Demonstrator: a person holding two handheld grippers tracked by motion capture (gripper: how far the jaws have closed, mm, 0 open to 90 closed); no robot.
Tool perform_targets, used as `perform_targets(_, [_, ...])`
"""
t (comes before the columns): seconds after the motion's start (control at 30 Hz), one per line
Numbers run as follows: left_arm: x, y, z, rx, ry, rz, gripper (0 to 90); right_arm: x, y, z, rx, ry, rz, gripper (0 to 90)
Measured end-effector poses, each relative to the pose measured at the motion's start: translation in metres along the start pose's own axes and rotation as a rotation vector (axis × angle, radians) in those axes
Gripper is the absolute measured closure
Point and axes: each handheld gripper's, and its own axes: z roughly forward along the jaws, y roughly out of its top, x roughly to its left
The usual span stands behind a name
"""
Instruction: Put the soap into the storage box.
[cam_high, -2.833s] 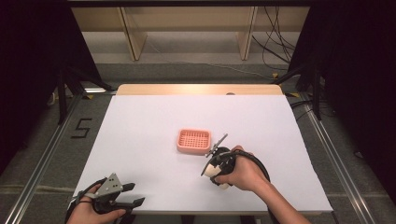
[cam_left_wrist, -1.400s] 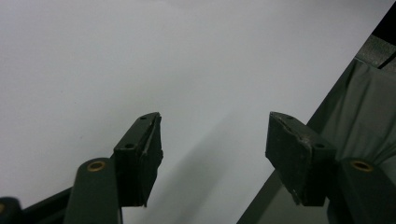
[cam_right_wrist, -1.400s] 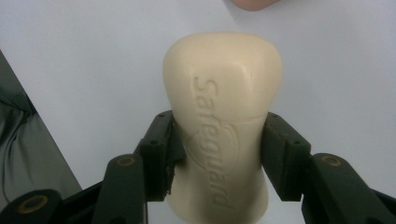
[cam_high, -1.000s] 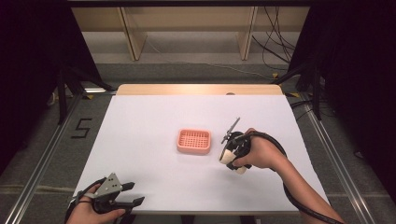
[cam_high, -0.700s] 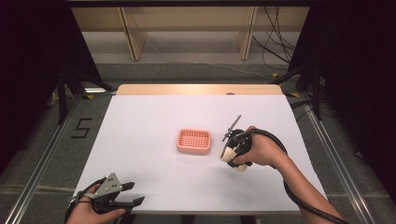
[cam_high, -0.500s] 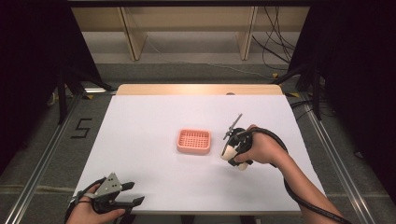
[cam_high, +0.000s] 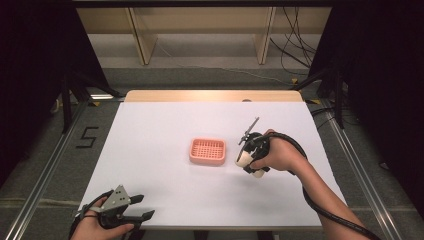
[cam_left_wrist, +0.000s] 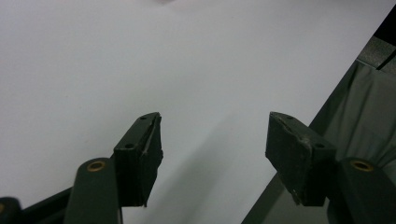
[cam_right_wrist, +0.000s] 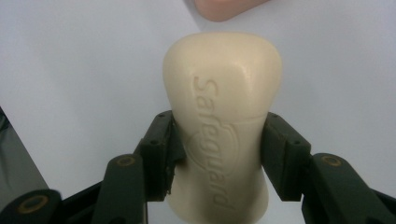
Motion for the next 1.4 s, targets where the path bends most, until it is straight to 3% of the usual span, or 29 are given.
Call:
perform_targets(0.07, [0.000,0.000,0.000,-0.002,0.002,0.000,35.6,-0.003,0.002,0.001,-0.017,-0.006,-0.039,50.7])
perform_targets(0.13, [0.000,0.000,0.000,0.000,-0.002,0.000,35.7,-0.001,0.003,0.000,-0.009,-0.004,0.001,50.7])
perform_targets(0.27, [0.000,0.000,0.000,-0.002,0.002,0.002,35.7,-0.003,0.006,0.000,-0.008,0.001,-0.011,50.7])
perform_targets(0.47, [0.000,0.000,-0.001,-0.004,-0.001,-0.001,35.7,-0.003,0.010,0.000,-0.019,-0.006,0.009,50.7])
perform_targets(0.5, [-0.001,0.000,0.000,-0.004,0.001,-0.026,35.7,-0.004,0.011,-0.001,-0.020,-0.005,0.000,50.7])
perform_targets(0.67, [-0.001,0.000,0.000,-0.004,0.001,-0.023,35.6,-0.005,0.015,-0.001,-0.029,-0.008,-0.006,50.7])
perform_targets(0.7, [-0.001,0.000,0.000,-0.004,0.001,-0.022,35.7,-0.004,0.016,-0.002,-0.022,-0.011,0.014,50.7])
perform_targets(0.73, [-0.001,0.000,0.000,-0.004,0.001,-0.023,35.6,-0.005,0.017,-0.001,-0.032,-0.012,-0.008,50.7])
perform_targets(0.8, [-0.001,0.000,0.000,-0.004,0.000,-0.018,35.6,-0.005,0.019,-0.002,-0.031,-0.012,0.001,50.7])
perform_targets(0.83, [0.000,0.000,-0.001,-0.005,-0.001,0.003,35.6,-0.005,0.020,-0.002,-0.035,-0.013,-0.010,50.7])
perform_targets(1.07, [0.000,0.000,-0.001,-0.015,0.000,-0.005,35.6,-0.005,0.027,-0.002,-0.039,-0.018,0.002,50.7])
perform_targets(1.13, [0.000,0.001,-0.001,-0.007,0.000,0.005,35.6,-0.006,0.029,-0.002,-0.042,-0.019,-0.008,50.7])
perform_targets(1.23, [-0.001,0.000,-0.001,-0.025,-0.005,-0.013,35.6,-0.006,0.031,-0.001,-0.049,-0.023,-0.019,50.7])
perform_targets(1.3, [0.000,0.001,-0.001,-0.020,-0.001,-0.007,35.6,-0.006,0.033,-0.002,-0.044,-0.019,-0.004,50.7])
perform_targets(1.4, [0.001,0.001,-0.002,-0.012,0.001,0.005,35.6,-0.007,0.036,-0.001,-0.049,-0.021,-0.018,50.7])
